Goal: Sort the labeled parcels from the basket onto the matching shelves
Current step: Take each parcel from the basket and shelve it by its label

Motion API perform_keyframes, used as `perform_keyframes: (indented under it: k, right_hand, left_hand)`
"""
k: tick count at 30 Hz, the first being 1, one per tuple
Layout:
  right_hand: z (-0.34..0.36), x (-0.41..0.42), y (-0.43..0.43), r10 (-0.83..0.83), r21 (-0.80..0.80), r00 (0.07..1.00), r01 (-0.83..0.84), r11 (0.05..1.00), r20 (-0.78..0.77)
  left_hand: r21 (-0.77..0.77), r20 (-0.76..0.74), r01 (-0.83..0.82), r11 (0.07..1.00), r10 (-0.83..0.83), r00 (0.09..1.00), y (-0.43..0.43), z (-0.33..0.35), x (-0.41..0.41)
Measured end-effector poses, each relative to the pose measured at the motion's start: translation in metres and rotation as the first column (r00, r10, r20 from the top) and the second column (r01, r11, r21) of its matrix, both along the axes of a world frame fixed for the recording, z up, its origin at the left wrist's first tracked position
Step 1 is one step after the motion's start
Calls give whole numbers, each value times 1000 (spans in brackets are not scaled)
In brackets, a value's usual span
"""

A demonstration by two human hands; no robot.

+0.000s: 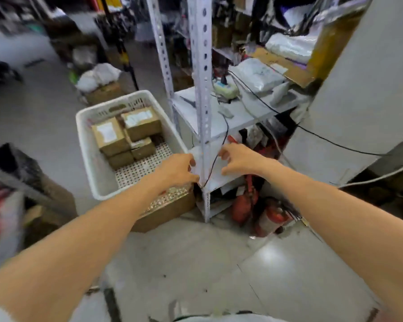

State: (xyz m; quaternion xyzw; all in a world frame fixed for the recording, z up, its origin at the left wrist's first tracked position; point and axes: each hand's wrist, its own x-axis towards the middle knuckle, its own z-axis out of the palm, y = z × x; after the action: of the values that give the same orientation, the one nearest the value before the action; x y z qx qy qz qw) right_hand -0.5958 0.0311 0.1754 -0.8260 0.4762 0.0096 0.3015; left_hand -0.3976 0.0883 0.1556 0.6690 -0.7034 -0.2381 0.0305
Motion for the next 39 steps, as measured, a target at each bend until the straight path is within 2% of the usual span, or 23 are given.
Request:
perform_keyframes:
  k: [5,12,18,24,31,39]
  right_hand:
    - [11,111,7,167,-34,986,-167,985,4]
    - [5,202,-8,257,-57,965,-259,964,-49]
    - [-14,267,-65,302,-34,949,-306,952,-85]
    - [-34,348,-156,359,-7,929,-361,932,-89]
    - [-77,412,-245,377,133,922,-364,922,-90]
    - [-159,450,-286,379,323,908,-310,894,-179]
  left_hand:
    - [-43,20,-190,981,191,981,31,10,93]
    - [-47,-43,-358,933,356,934,35,5,179]
    - [-39,-26,-417,908,416,909,-4,-8,243]
    - [5,-35,-487,873,487,873,-82,-26,312]
    - [138,-89,-572,808,586,806,-166,-64,368]
    - [321,-57,-651,688,700,712,-194,-142,410]
